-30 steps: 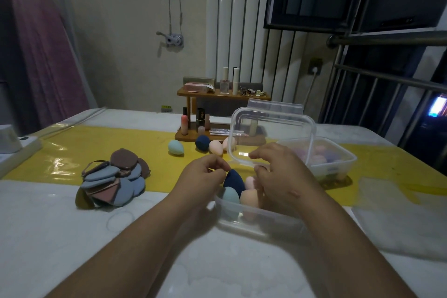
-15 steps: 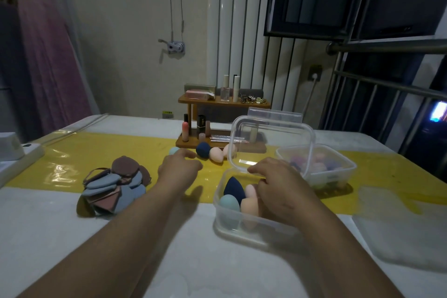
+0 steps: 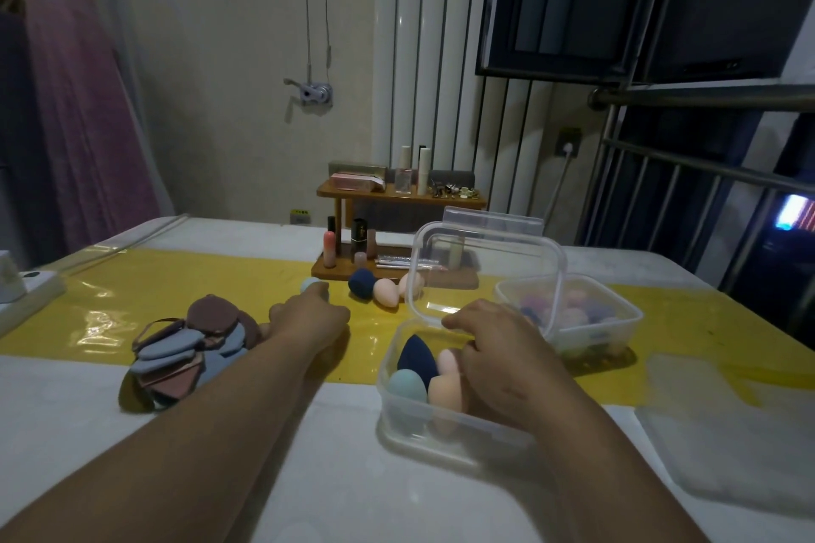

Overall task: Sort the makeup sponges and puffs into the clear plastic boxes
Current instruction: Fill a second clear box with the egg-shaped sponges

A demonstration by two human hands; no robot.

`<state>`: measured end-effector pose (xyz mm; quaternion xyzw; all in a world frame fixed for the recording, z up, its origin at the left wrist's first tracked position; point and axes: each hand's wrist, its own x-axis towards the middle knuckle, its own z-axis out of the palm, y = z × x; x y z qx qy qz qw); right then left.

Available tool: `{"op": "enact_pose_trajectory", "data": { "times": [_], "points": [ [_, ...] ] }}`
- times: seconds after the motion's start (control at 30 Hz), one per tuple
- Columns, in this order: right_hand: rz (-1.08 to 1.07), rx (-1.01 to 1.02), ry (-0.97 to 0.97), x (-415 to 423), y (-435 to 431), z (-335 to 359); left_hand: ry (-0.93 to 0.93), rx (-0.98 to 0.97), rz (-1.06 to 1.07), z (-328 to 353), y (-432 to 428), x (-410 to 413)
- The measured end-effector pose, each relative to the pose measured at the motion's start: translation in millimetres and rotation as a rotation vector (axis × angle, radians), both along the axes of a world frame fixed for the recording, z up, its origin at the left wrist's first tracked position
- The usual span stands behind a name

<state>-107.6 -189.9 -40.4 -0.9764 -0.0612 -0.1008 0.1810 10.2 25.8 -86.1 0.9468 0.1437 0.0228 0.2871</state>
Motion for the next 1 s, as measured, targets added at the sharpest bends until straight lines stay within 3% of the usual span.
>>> {"op": "enact_pose_trajectory", "data": {
  "times": [0.17,0.37,0.47,0.57,0.73,1.0],
  "points": [
    [0.001,-0.005,0.013,0,0,1,-0.129,-0.106,0.018,0,-4,-10],
    [0.014,-0.019,0.016,0,-1,2,-0.362,-0.506,-0.055,16,-15,-45],
    [0.013,0.061,-0.011,1,-2,-1,-0.493,-0.598,-0.118,27,-26,-65],
    [0.019,0.195,-0.092,0,-3,-1,-0.505,-0.803,-0.249,30,-37,-83],
    [0.111,0.51,-0.142,-6,-5,0,-0.481,-0.815,-0.437,23,-50,-96],
    [0.044,0.565,-0.208,-2,-9,2,-0.451,-0.658,-0.51,18,-51,-95]
  ]
}}
